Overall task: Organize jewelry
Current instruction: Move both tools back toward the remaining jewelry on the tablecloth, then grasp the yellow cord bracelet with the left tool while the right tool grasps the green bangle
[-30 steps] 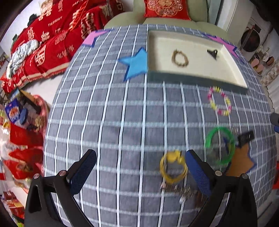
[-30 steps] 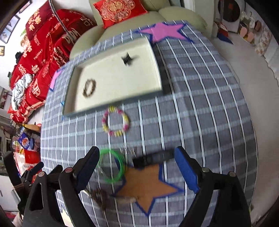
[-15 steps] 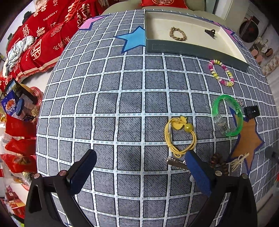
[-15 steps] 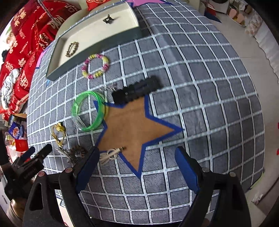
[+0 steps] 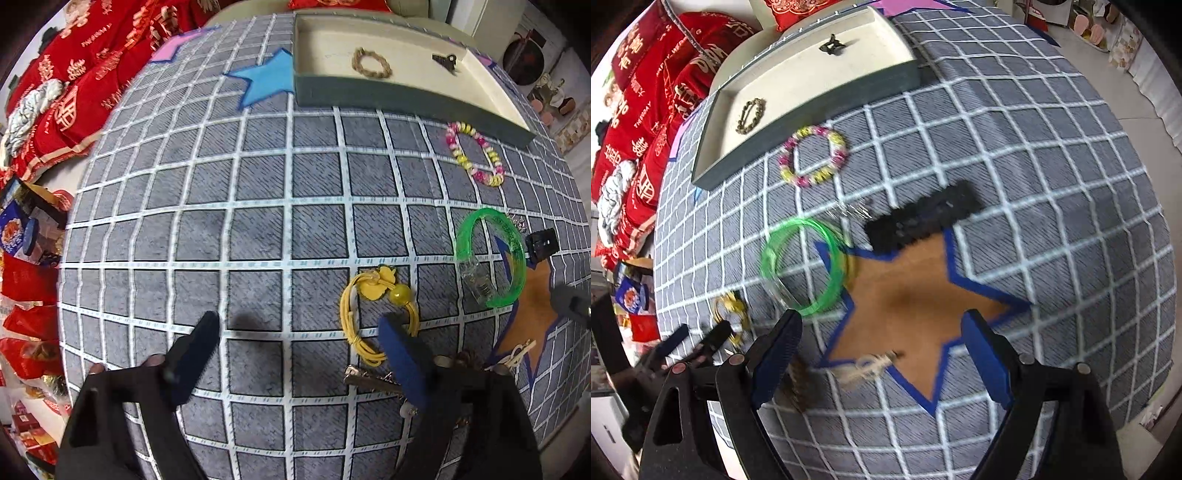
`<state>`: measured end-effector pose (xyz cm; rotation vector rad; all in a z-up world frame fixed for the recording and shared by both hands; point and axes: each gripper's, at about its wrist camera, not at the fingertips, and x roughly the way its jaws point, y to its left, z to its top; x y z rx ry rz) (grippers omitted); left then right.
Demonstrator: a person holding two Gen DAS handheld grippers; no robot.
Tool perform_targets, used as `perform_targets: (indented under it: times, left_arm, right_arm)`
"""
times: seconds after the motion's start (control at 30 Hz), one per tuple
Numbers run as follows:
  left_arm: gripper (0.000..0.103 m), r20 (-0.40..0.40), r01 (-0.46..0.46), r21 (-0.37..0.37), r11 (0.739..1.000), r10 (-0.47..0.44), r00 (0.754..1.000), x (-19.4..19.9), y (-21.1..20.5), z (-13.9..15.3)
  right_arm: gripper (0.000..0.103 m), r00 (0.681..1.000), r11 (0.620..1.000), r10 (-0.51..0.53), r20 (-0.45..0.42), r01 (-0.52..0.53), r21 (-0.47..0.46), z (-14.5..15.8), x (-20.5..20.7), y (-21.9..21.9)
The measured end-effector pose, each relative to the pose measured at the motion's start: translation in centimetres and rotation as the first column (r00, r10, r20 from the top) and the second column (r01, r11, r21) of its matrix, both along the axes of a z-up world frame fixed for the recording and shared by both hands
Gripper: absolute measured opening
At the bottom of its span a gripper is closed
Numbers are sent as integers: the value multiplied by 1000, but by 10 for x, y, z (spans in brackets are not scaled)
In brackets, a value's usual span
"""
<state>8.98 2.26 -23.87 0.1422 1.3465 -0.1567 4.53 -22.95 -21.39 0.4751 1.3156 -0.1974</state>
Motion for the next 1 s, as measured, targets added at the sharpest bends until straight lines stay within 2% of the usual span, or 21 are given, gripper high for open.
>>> perform_targets:
  times: [0.07,0.13,0.23,0.4,0.47,0.57,0.67,0.7,0.77,0.8,0.83,0.87,1.0]
  left_arm:
    - [92,-2,-2,-3,1000,2,1000,3,0,-3]
    - [92,0,6,-3,1000,-6,1000,4,0,-5]
    - [86,4,17,-15,1000,-17,1000,6,-1,-8]
    - [86,17,35,-6,999,-35,999,7,-15,-11]
    - [76,16,45,-24,999,-44,999,9,-20,-11]
    - [70,19,64,-24,998,-63,998,6,-24,-9]
    - [57,19,88,-39,995,-88,996,3,-30,-8]
    - [52,21,99,-41,994,-99,995,2,-31,-7]
    - [33,26,118,-46,992,-117,993,0,-35,-6]
    - [29,25,124,-49,991,-123,992,-1,-38,-5]
    - [16,24,128,-54,990,-127,992,-2,-41,-4]
    - [12,23,128,-60,990,-127,992,-2,-43,-4]
    - [12,8,95,-120,988,-95,995,1,-39,-1]
  right_arm:
    - [88,1000,1000,4,-6,-4,10,-5,9,5]
    - [75,1000,1000,12,-18,-12,11,-10,17,10]
    - [66,999,1000,17,-43,-17,4,-19,25,17]
    - [62,998,998,39,-52,-42,-54,-22,35,30]
    - [60,997,994,55,-61,-60,-90,-23,38,37]
    - [51,994,983,83,-75,-94,-155,-24,42,49]
    - [35,992,974,101,-78,-114,-194,-25,44,57]
    - [26,992,973,102,-78,-116,-201,-25,44,58]
    - [17,992,972,101,-74,-114,-206,-26,43,58]
    - [10,992,974,101,-70,-113,-198,-25,40,56]
    - [8,993,975,98,-67,-109,-195,-25,40,58]
    - [7,994,976,94,-63,-105,-192,-25,39,57]
    - [7,994,979,94,-57,-103,-177,-24,35,48]
